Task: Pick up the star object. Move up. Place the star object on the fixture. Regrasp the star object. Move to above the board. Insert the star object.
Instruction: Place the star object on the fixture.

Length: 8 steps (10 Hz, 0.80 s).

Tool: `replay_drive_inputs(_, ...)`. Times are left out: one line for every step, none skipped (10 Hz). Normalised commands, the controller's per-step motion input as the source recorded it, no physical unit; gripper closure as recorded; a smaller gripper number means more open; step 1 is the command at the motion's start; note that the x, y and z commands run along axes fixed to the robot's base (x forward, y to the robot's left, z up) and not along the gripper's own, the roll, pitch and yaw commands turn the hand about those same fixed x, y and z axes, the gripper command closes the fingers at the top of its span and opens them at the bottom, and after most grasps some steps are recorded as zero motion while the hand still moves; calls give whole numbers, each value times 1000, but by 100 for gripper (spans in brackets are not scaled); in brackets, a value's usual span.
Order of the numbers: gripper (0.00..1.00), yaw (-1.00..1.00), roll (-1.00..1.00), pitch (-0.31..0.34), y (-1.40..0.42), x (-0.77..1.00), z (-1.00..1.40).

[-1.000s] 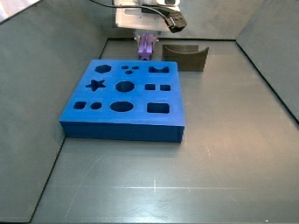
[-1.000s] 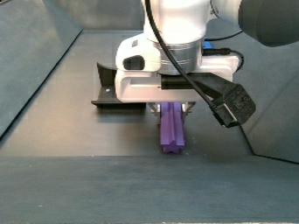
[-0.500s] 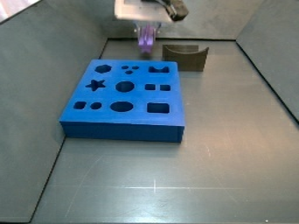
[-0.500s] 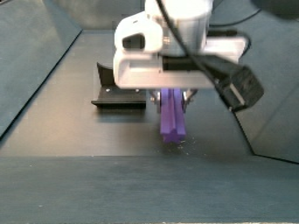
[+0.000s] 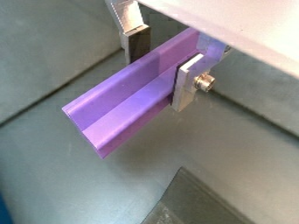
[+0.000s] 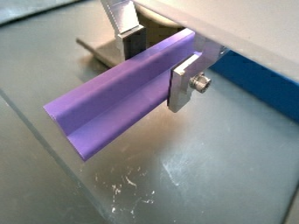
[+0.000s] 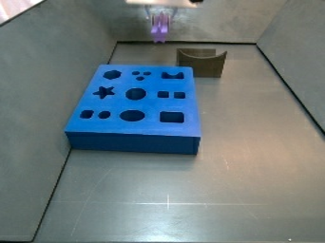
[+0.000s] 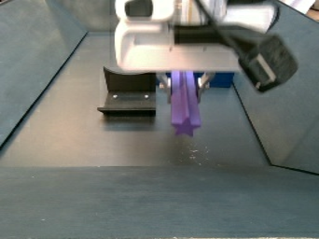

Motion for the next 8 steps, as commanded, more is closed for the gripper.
replay_drive_inputs(100, -4, 36, 21, 1, -22, 1000)
replay_drive_inputs(100, -5, 41, 28, 0, -26, 1000)
replay_drive_inputs(100, -3, 53, 41, 1, -30, 998)
replay_drive_inputs(100, -2, 58, 46, 1, -26, 887)
replay_drive_inputs(100, 1, 65, 58, 3, -18, 664)
replay_drive_inputs(100, 5, 67, 70, 4, -12, 497)
replay_drive_inputs(100, 8, 68, 81, 4, -2, 334)
replay_drive_inputs(100, 12, 68, 93, 6, 3, 167)
